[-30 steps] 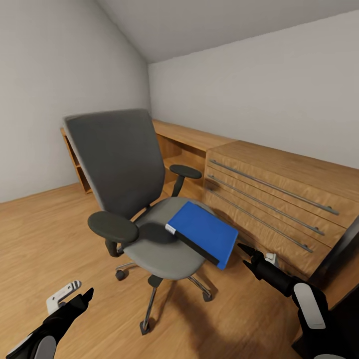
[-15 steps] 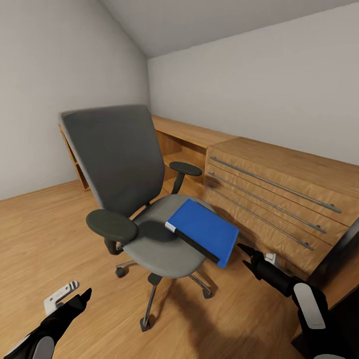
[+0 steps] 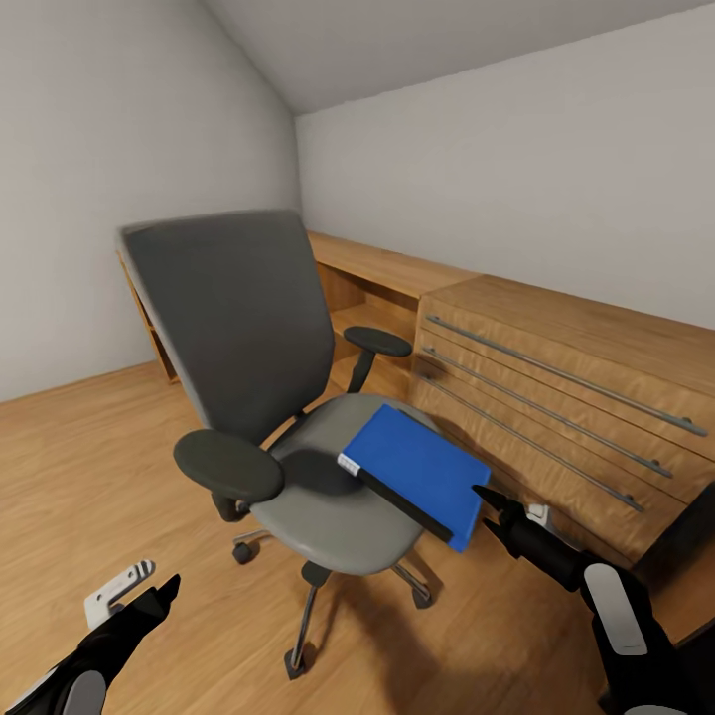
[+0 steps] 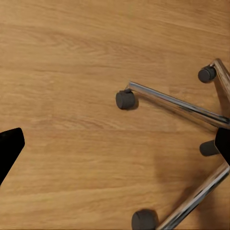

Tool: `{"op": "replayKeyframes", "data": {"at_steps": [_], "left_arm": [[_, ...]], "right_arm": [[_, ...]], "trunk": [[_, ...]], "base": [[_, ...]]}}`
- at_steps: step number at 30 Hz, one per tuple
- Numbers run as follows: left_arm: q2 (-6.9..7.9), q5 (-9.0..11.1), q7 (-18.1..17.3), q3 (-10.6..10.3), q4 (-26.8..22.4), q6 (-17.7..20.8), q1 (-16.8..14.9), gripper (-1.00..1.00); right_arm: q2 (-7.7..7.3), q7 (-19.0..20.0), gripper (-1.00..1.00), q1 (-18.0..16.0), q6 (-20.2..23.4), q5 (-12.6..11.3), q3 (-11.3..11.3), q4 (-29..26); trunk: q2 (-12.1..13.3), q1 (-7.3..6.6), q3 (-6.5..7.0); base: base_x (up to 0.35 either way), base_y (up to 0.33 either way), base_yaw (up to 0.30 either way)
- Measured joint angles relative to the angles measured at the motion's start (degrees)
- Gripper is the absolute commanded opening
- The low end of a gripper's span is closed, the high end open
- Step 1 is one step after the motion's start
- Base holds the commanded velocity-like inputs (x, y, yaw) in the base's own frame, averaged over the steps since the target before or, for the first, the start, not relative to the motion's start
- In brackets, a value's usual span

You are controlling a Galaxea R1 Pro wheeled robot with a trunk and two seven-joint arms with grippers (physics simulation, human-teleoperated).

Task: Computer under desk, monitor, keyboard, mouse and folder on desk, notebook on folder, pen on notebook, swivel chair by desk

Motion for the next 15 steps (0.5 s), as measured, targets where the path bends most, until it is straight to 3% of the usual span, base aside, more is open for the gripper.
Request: {"op": "replayKeyframes", "data": {"at_steps": [15], "left_arm": [[0.0,0.0,0.0,0.01,-0.02,0.01,0.0,1.0]], "right_arm": [[0.0,0.0,1.0,0.0,-0.01,-0.01,0.02,0.0]], "trunk": [[0.0,0.0,0.0]], "base": [[0.014,0.024,0.0]]}}
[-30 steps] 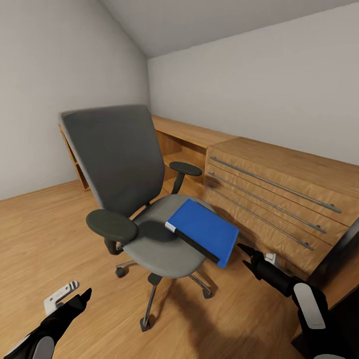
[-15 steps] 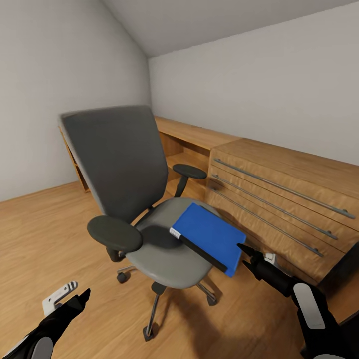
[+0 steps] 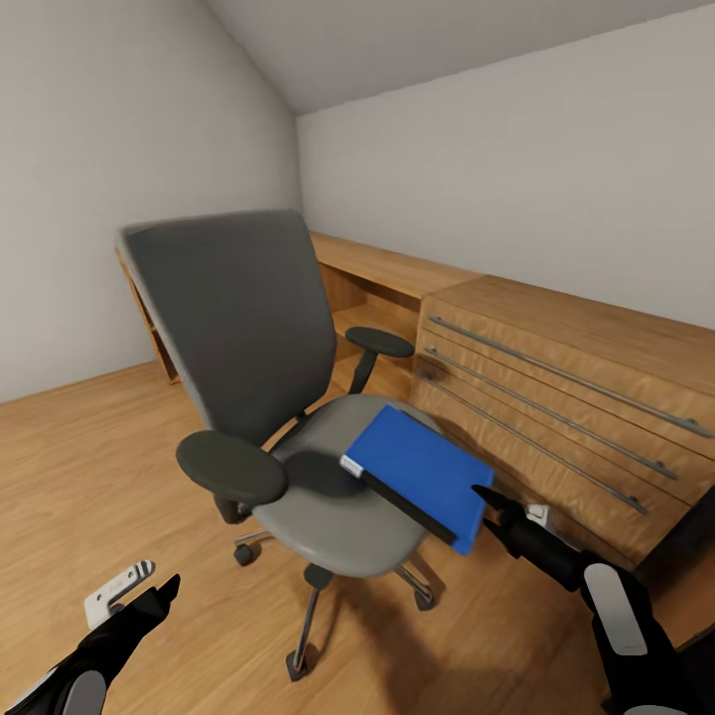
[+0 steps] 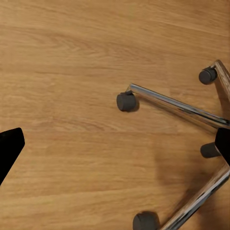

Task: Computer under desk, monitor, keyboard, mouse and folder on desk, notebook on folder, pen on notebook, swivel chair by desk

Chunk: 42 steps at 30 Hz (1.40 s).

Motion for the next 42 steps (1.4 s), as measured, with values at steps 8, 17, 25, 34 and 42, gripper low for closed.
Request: {"op": "replayKeyframes", "data": {"at_steps": [8,17,25,34,42], "left_arm": [[-0.01,0.0,0.0,0.0,0.02,0.0,0.0,1.0],[-0.05,0.0,0.0,0.0,0.03,0.07,0.0,1.0],[-0.08,0.0,0.0,0.0,0.03,0.08,0.0,1.0],[-0.09,0.0,0.0,0.0,0.04,0.08,0.0,1.0],[-0.09,0.0,0.0,0.0,0.06,0.08,0.0,1.0]], "right_arm": [[0.0,0.0,1.0,0.0,0.0,0.02,0.38,0.0],[0.0,0.07,1.0,0.0,0.01,-0.05,1.16,-0.01],[0.07,0.15,1.0,0.0,0.01,-0.06,1.75,-0.01],[0.06,0.2,1.0,0.0,0.04,-0.06,1.98,-0.01],[0.01,0.31,1.0,0.0,0.28,-0.07,2.08,-0.03]], "trunk": [[0.0,0.0,0.0],[0.0,0.0,0.0],[0.0,0.0,0.0],[0.0,0.0,0.0],[0.0,0.0,0.0]], "base": [[0.063,0.096,0.0],[0.012,0.017,0.0],[0.002,0.002,0.0],[0.0,0.0,0.0],[0.0,0.0,0.0]]}}
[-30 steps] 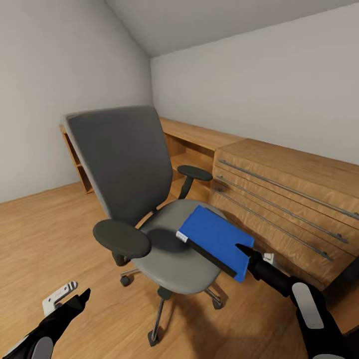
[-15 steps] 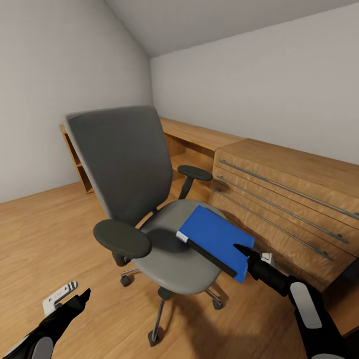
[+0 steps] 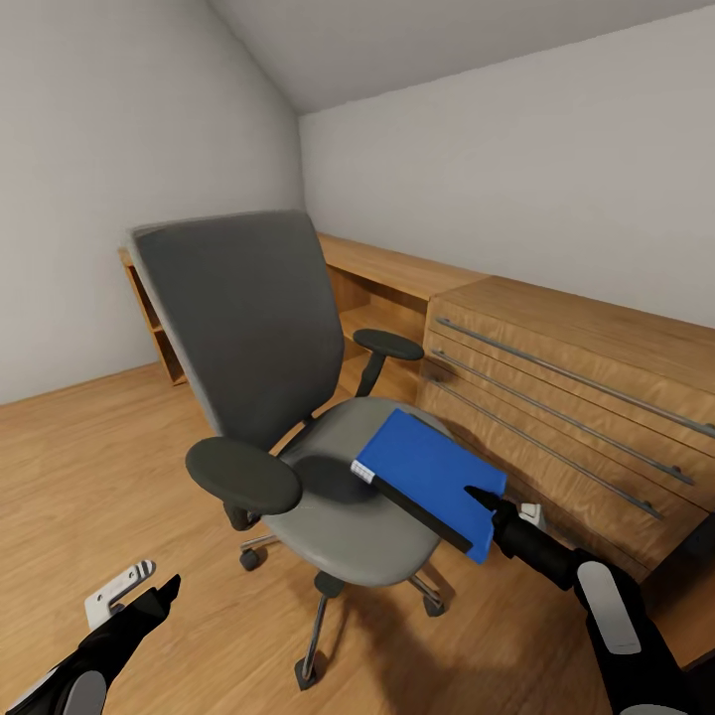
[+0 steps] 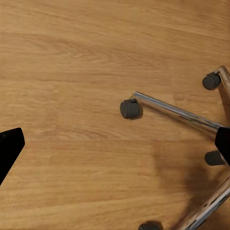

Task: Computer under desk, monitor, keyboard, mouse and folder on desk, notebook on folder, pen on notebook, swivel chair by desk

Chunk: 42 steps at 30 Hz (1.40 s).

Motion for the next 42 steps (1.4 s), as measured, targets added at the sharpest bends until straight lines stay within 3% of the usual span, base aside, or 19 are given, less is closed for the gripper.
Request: {"op": "replayKeyframes", "data": {"at_steps": [8,9,16,30,36,42], "left_arm": [[0.0,0.0,0.0,0.0,-0.03,0.0,0.0,1.0],[0.0,0.0,0.0,0.0,-0.02,0.0,0.0,1.0],[0.02,0.0,0.0,0.0,-0.02,0.0,0.0,1.0],[0.06,0.0,0.0,0.05,-0.01,0.0,0.0,1.0],[0.05,0.0,0.0,0.09,-0.04,0.0,0.0,1.0],[0.08,0.0,0.05,0.13,0.0,0.07,0.0,1.0]], "right_arm": [[-0.01,0.03,1.0,0.0,0.07,0.0,0.02,-0.06],[-0.01,0.03,-1.0,0.0,0.08,0.0,0.02,-0.06],[-0.13,0.25,-1.0,-0.02,0.47,-1.7,0.47,-0.27],[-0.17,0.34,-1.0,-0.02,0.49,-1.74,0.63,-0.38],[-0.18,0.08,-1.0,0.0,0.16,-0.08,0.64,-0.33],[-0.18,0.09,-1.0,0.0,0.17,-0.11,0.64,-0.4]], "trunk": [[0.0,0.0,0.0],[0.0,0.0,0.0],[0.0,-0.01,0.01],[0.0,-0.01,0.01],[0.08,-0.16,1.32],[0.16,-0.31,2.65]], "base": [[0.0,0.0,0.0],[0.0,0.0,0.0],[0.0,0.0,0.0],[0.0,0.0,0.0],[0.0,0.0,0.0],[0.0,0.0,0.0]]}}
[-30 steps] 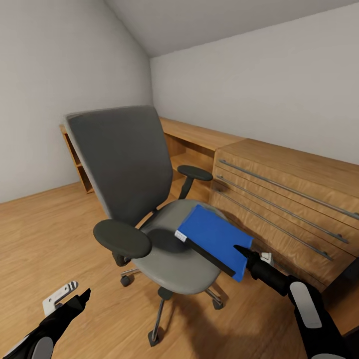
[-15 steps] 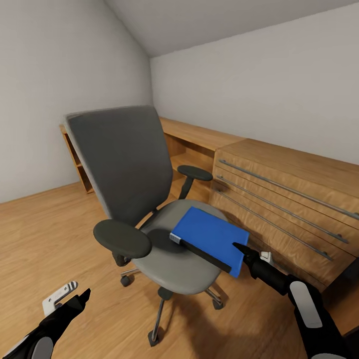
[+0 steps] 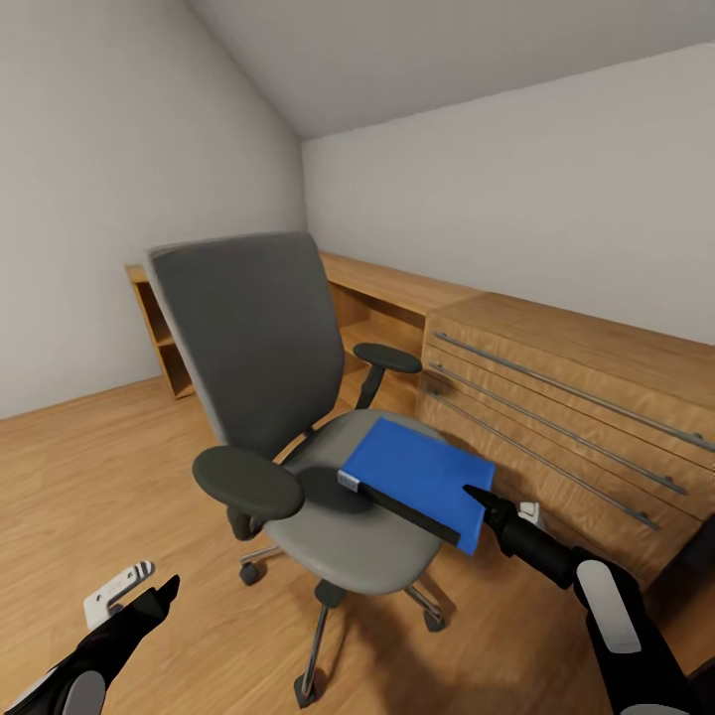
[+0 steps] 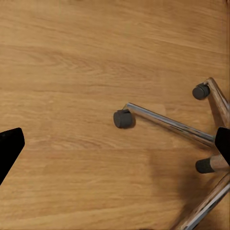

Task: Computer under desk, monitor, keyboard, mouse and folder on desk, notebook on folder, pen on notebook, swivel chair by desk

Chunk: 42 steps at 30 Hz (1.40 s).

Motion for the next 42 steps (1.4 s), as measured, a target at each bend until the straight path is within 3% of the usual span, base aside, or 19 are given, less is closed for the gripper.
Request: {"op": "replayKeyframes", "data": {"at_steps": [7,18,27,42], "left_arm": [[0.01,0.0,0.04,0.04,-0.01,0.01,0.0,1.0],[-0.06,0.0,0.04,0.29,0.02,-0.02,0.0,1.0],[-0.08,-0.05,0.04,0.31,0.03,-0.03,0.0,1.0],[-0.08,-0.07,0.07,0.31,0.05,0.01,0.0,1.0]], "right_arm": [[-0.04,0.0,-1.0,0.0,0.0,0.0,-0.01,-0.03],[-0.01,-0.05,-1.0,0.0,-0.39,0.04,-0.08,-2.59],[0.11,-0.28,-1.0,0.08,-0.45,0.34,-0.13,-8.63],[-0.35,1.92,-1.0,0.09,-0.21,0.28,-0.37,-8.48]], "trunk": [[0.1,-0.16,1.55],[0.26,-0.44,3.99],[3.86,-2.41,5.61],[9.87,-5.73,8.3]], "base": [[-0.087,0.0,0.0],[-0.311,0.0,0.0],[-0.308,0.0,0.0],[-0.026,0.0,0.0]]}}
